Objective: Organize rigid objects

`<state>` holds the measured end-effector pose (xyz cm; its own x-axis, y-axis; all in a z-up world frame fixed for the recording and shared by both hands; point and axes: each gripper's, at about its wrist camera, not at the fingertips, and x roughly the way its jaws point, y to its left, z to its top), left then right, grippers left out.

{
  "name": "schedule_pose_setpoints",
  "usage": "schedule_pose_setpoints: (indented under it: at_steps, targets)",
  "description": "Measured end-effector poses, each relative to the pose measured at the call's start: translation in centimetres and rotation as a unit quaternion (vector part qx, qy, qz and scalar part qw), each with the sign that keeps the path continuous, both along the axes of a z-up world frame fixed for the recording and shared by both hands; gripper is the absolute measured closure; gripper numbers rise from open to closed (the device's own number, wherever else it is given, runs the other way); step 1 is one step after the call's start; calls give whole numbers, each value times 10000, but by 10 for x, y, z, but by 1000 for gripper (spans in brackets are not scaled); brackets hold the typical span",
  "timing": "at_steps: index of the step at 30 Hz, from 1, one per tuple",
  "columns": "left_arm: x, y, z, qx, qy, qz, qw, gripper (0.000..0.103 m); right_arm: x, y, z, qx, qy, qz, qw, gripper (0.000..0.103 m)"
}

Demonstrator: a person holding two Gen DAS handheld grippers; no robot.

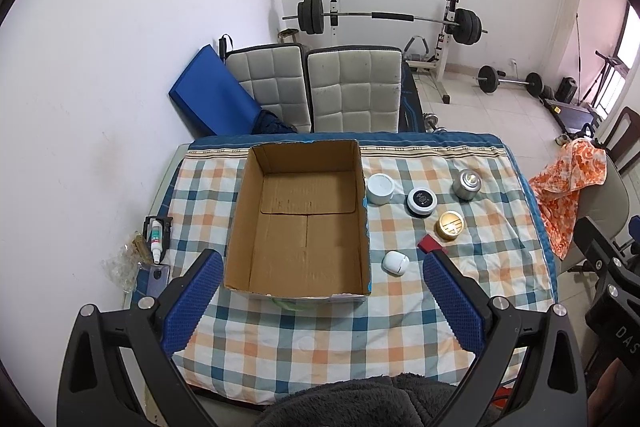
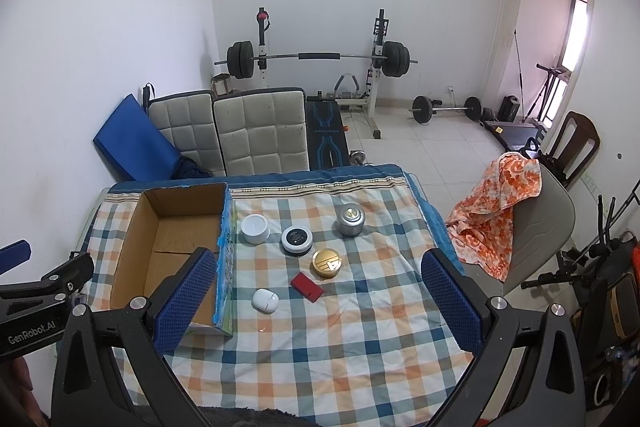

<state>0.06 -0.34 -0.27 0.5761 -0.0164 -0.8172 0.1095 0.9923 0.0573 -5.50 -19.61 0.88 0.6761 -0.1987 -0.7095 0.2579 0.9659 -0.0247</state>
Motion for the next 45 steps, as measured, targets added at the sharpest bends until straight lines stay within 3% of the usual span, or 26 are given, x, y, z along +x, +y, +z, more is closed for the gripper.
schedule_pose_setpoints:
  at_steps: [39, 45]
  targets:
    - [-3, 1, -6, 47, 7, 5, 10000, 0, -5, 0, -10, 64, 43, -6, 10000, 0]
    - [6, 1, -16, 52, 178, -6, 9998, 0, -3, -1, -16, 117, 119, -16, 9999, 0]
